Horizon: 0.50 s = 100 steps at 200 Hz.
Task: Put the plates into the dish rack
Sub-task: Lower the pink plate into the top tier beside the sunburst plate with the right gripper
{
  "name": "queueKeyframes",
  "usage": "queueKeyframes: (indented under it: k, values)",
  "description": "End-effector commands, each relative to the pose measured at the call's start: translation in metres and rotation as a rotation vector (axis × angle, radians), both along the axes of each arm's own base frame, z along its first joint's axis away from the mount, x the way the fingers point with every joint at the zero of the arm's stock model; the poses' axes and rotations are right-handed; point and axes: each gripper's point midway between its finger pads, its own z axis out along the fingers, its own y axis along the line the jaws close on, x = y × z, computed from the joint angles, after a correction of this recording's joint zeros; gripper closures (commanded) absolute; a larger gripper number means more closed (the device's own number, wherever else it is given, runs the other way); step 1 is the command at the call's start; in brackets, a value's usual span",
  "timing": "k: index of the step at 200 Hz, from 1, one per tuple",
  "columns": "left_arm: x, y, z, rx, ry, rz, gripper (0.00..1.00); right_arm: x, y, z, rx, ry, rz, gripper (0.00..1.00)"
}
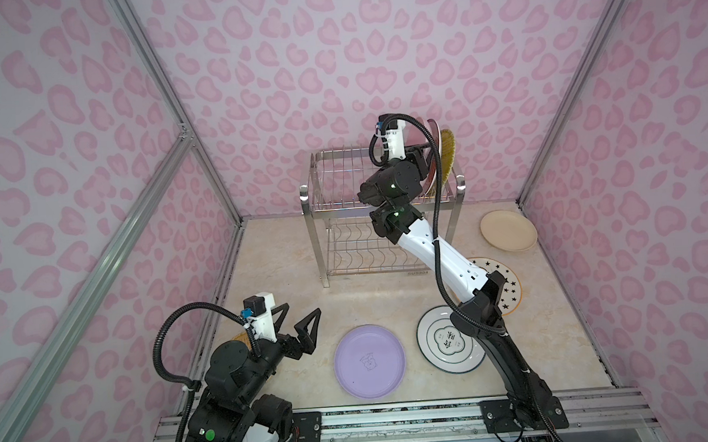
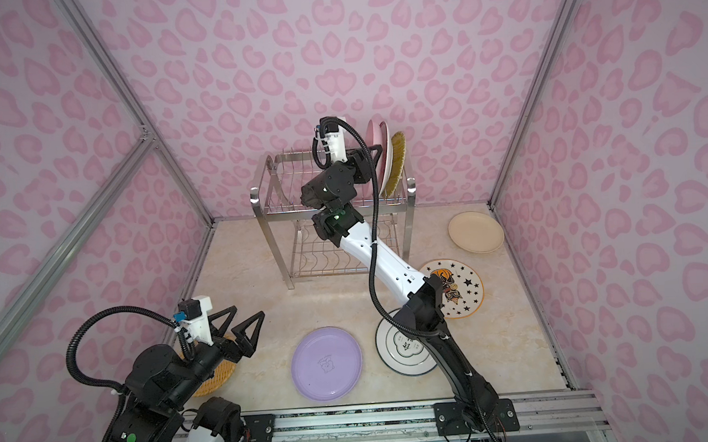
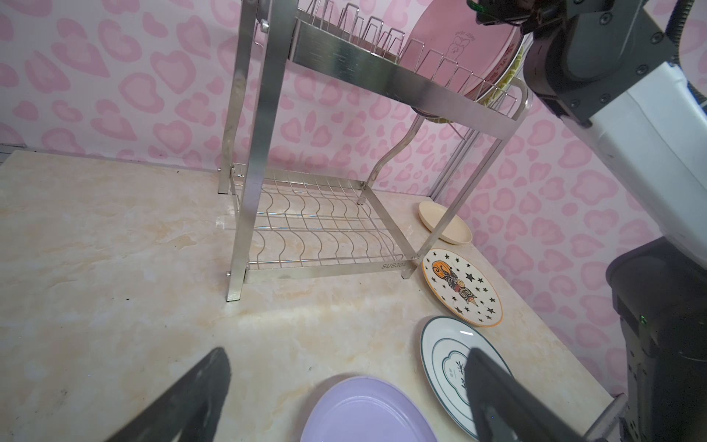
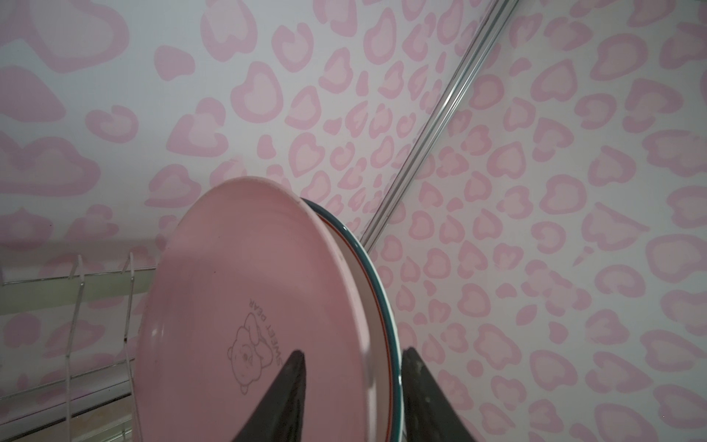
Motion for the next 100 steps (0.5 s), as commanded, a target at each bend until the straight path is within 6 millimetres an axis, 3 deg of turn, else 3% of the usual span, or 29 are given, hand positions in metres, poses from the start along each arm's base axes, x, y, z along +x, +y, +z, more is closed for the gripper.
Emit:
queueKeyframes:
  k: [1,54,74,78,100]
  values:
    - [0.002,-0.002,0.009,-0.005,-0.04,-0.009,0.03,-0.003,0.0,0.002,0.017,-0.012,0.003,0.59]
    - [0.003,-0.002,0.008,-0.004,-0.035,-0.008,0.03,-0.022,0.008,0.024,0.043,-0.055,0.057,0.58]
    - [0.004,-0.002,0.007,-0.002,-0.03,-0.005,0.03,-0.029,0.015,0.031,0.039,-0.061,0.087,0.5]
    - [0.004,-0.002,0.007,-0.002,-0.029,-0.004,0.03,-0.037,0.009,0.041,0.056,-0.078,0.092,0.46]
    - [0.005,-0.002,0.005,0.001,-0.02,-0.007,0.03,-0.05,0.009,0.054,0.065,-0.093,0.121,0.36]
